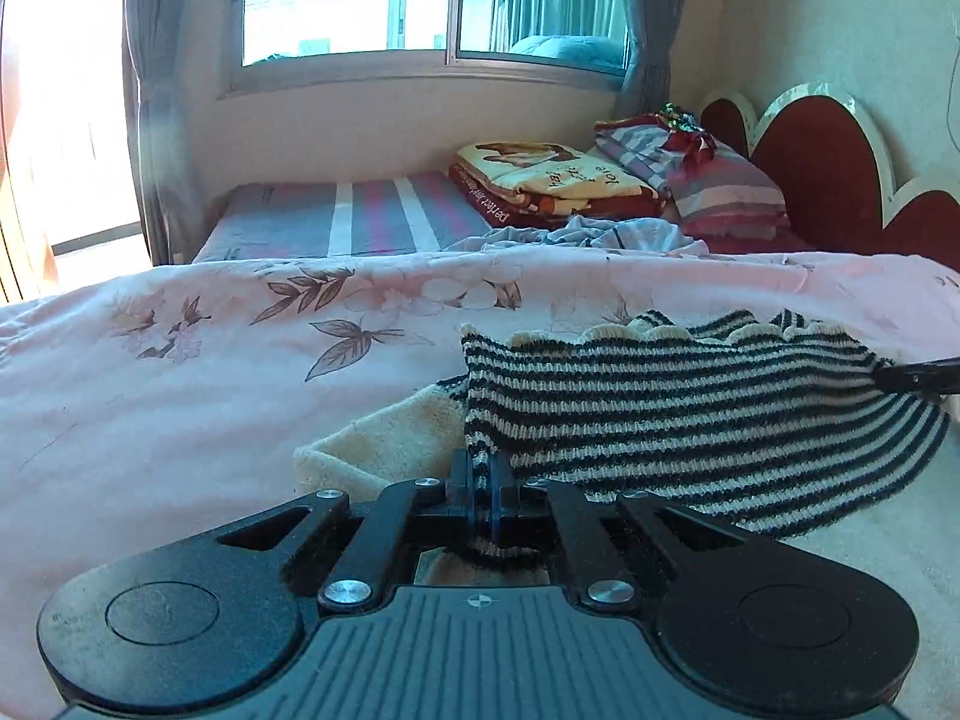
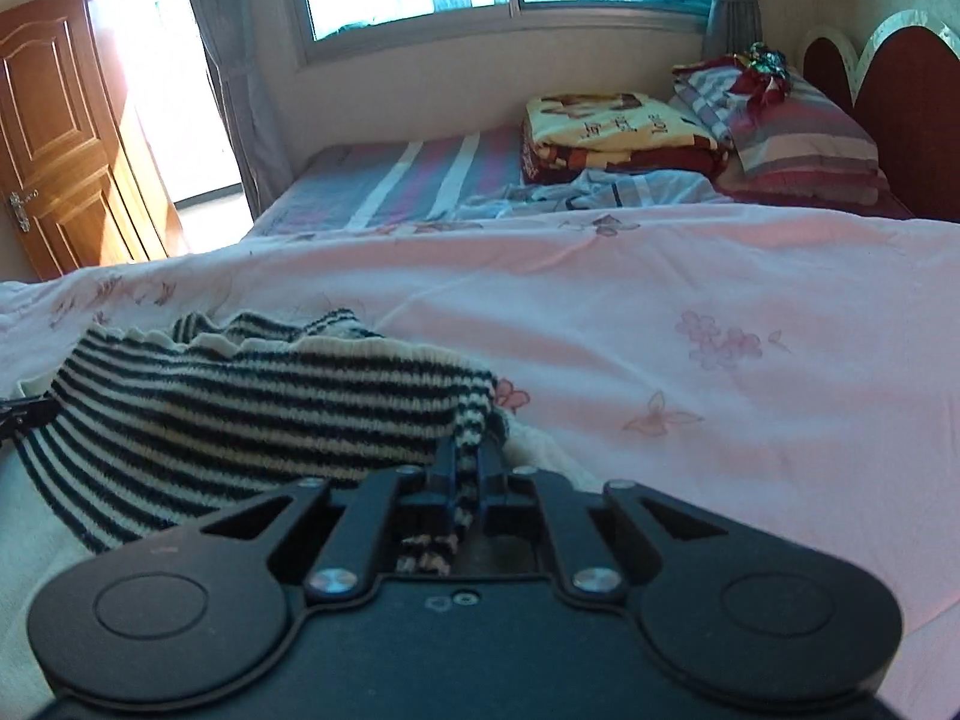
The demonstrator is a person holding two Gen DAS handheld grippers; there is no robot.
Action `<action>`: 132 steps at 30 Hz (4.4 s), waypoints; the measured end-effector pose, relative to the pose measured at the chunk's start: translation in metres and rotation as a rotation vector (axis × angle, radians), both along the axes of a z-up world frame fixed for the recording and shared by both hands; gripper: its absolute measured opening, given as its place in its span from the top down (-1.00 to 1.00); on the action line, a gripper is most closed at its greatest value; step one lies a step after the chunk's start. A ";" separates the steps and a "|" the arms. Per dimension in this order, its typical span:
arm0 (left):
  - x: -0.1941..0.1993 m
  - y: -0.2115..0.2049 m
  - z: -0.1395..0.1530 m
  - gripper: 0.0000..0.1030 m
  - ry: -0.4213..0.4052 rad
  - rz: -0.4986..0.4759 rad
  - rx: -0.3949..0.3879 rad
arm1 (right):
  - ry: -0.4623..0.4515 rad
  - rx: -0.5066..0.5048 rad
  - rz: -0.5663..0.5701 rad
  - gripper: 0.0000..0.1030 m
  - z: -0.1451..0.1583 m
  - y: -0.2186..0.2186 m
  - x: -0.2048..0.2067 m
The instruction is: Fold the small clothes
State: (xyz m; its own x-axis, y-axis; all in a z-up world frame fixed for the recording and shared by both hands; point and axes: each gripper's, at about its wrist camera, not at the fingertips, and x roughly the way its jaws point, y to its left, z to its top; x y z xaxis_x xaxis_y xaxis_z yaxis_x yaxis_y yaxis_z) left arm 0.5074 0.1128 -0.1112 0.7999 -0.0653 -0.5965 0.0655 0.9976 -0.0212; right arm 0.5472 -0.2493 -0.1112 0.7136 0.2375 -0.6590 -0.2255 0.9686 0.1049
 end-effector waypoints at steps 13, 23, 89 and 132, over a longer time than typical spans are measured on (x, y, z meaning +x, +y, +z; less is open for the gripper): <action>-0.010 -0.049 0.044 -0.44 -0.109 -0.102 0.006 | -0.093 -0.046 0.221 0.46 0.034 0.065 -0.027; -0.013 -0.057 0.003 -0.44 -0.005 -0.136 0.119 | -0.006 -0.135 0.198 0.46 0.008 0.046 -0.019; -0.139 -0.024 0.022 -0.73 -0.029 -0.046 -0.006 | -0.071 -0.207 0.065 0.37 0.030 0.030 -0.200; -0.178 -0.015 0.034 -0.48 -0.029 0.099 -0.251 | -0.100 0.002 0.043 0.72 0.059 0.025 -0.188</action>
State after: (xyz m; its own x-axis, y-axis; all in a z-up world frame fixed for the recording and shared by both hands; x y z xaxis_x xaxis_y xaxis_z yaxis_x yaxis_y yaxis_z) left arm 0.3292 0.0977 -0.0772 0.8265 -0.1292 -0.5479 -0.0274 0.9629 -0.2684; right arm 0.3596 -0.2240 -0.0520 0.7649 0.2705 -0.5846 -0.2764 0.9576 0.0814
